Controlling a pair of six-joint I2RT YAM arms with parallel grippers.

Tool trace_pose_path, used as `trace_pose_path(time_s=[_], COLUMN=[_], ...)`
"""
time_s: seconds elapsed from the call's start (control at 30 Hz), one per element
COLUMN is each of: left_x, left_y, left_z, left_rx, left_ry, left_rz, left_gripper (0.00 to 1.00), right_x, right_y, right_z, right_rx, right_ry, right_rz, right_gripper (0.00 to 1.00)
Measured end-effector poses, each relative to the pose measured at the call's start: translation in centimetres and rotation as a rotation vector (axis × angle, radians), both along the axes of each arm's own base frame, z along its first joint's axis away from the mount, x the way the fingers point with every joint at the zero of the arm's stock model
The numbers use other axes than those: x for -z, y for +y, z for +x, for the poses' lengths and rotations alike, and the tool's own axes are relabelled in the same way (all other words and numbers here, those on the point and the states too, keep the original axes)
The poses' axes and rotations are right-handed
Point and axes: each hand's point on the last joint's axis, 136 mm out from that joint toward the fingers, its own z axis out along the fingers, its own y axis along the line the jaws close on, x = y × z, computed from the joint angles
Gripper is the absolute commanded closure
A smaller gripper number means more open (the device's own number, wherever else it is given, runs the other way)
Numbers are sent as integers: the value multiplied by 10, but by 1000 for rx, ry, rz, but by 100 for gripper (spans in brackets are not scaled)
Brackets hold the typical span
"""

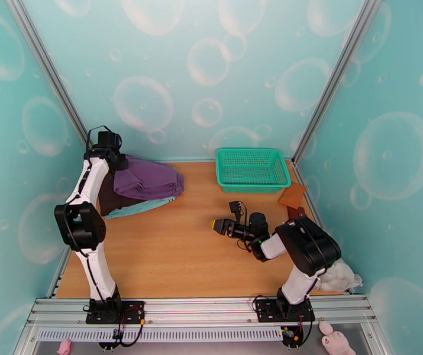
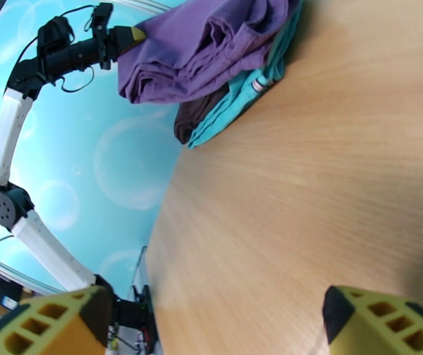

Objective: Fold and stack the trousers

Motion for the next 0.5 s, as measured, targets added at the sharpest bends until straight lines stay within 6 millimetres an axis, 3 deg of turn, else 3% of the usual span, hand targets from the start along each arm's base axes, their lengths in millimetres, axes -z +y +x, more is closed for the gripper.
trace_pose_path(time_s=[0.17,0.27,0.3,0.4,0.5], left_x=[20,10,3,-40,-82], left_y=[28,19,12,-33,-102], left_z=[-3,-18,-23,-32,-28], left_rx=[-82,-97,-98,-18,147], left_ry=[-20,-74,-102,-261,-436], left_rz=[80,117,115,43,-152], left_gripper=[21,1,1,1,1], right_x=[-61,-71,-69,-56,-44], right_y=[-8,-27,-31,-33,-31], right_z=[1,6,7,7,5], right_rx=[146,254,274,291,277], right_ry=[-274,-334,-338,-332,-323], right_rz=[-118,-174,-200,-279,-327], right_gripper=[1,1,1,1,1])
